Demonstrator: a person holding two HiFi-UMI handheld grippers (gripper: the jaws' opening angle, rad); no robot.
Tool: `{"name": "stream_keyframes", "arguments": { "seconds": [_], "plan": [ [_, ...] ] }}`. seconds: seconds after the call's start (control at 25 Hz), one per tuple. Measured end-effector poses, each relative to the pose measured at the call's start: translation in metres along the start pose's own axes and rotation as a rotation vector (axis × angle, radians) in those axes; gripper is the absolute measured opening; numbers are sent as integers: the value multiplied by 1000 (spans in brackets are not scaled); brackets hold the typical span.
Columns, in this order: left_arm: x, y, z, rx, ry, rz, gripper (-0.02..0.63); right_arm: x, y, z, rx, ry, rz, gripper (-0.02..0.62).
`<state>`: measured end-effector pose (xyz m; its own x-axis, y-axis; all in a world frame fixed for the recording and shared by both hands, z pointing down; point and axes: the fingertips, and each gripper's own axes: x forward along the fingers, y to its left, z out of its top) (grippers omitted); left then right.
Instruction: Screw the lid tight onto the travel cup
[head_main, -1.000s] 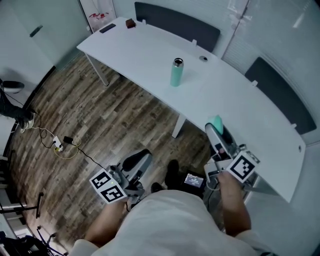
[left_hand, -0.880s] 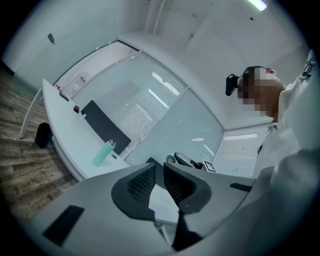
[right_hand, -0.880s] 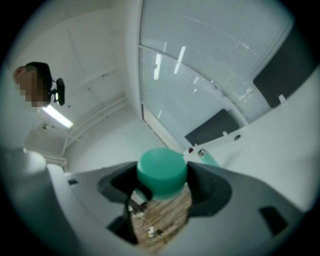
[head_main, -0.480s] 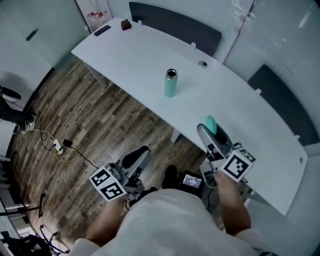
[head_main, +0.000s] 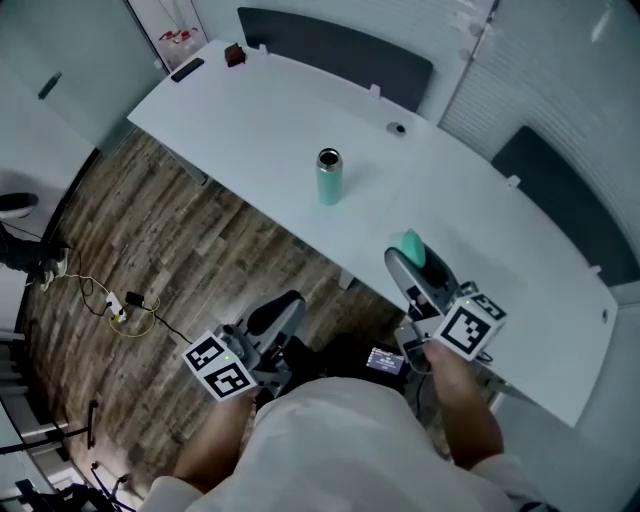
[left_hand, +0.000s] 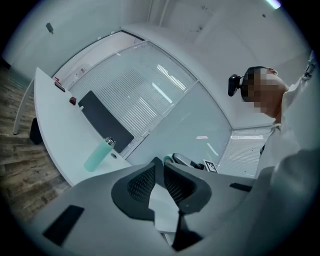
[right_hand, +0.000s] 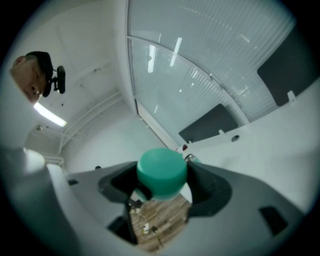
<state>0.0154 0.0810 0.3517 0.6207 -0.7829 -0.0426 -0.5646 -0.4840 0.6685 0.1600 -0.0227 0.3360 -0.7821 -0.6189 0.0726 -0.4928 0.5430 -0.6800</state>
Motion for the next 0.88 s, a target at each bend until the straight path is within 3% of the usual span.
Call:
{"name": "stream_keyframes", "arguments": {
  "seconds": [0.24, 0.88],
  "plan": [
    [10, 31, 21, -23, 20, -45, 71, 28, -2, -2, -4, -4, -49, 316],
    [7, 102, 80, -15, 182, -206, 77, 92, 13, -10, 2, -120, -218, 316]
  ]
}}
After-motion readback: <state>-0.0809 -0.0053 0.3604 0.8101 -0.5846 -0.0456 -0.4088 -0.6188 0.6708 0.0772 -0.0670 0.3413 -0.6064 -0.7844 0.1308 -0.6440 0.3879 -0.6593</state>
